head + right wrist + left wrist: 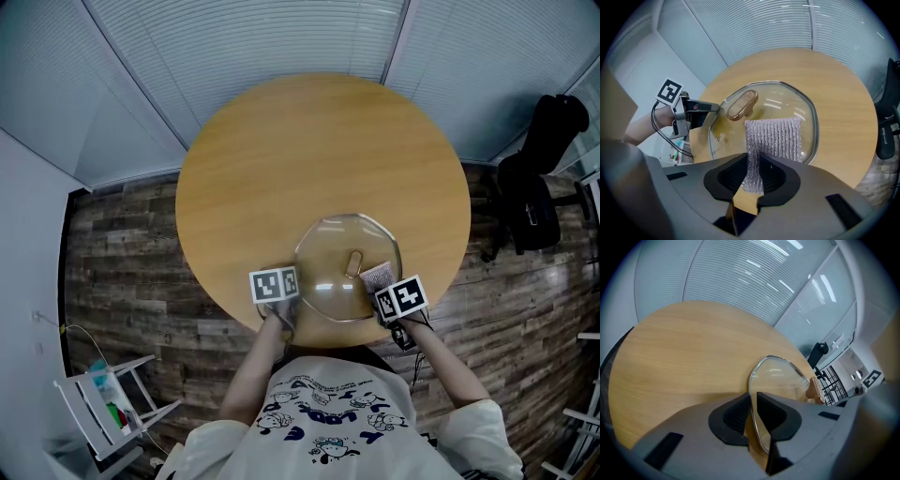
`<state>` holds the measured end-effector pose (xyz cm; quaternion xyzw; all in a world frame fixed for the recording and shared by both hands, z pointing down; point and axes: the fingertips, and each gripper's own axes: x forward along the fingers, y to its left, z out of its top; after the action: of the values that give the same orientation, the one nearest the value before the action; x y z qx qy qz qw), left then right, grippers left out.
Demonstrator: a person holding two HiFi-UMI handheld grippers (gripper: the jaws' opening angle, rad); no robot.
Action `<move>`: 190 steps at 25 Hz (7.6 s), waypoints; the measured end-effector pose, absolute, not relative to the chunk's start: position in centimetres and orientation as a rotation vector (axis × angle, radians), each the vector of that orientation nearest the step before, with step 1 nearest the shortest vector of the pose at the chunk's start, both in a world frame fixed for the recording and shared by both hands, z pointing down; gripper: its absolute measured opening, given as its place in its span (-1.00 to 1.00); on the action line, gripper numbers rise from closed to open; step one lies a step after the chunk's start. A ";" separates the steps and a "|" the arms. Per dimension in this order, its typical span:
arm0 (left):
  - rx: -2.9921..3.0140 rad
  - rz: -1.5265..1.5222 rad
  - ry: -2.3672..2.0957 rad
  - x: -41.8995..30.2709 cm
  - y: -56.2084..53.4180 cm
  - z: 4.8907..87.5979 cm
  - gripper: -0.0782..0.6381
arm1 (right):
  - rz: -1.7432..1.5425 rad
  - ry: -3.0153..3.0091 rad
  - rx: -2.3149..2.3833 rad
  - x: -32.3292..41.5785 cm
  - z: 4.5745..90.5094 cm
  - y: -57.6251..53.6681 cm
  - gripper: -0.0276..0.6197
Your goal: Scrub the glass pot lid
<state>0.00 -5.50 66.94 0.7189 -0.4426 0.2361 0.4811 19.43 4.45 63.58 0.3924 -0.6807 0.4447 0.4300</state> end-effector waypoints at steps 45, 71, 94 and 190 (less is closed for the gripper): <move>1.752 0.561 -1.084 0.1 -5.4 66.9 -0.62 | 1.190 -1.760 0.770 11.6 63.9 6.6 -0.68; 1.760 0.555 -1.083 0.1 -5.4 66.9 -0.62 | 1.244 -1.796 0.664 7.8 64.0 6.0 -0.68; 1.768 0.538 -1.057 0.3 -5.3 66.9 -0.62 | 1.257 -1.798 0.678 5.3 64.3 3.7 -0.72; 1.782 0.556 -1.046 0.6 -4.3 66.9 -0.62 | 1.241 -1.749 0.798 5.1 64.4 -9.4 -0.77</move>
<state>0.62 -4.33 66.87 0.7306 -0.4287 0.2279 0.4801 5.11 -9.36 64.42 0.3176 -0.6958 0.4938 0.4136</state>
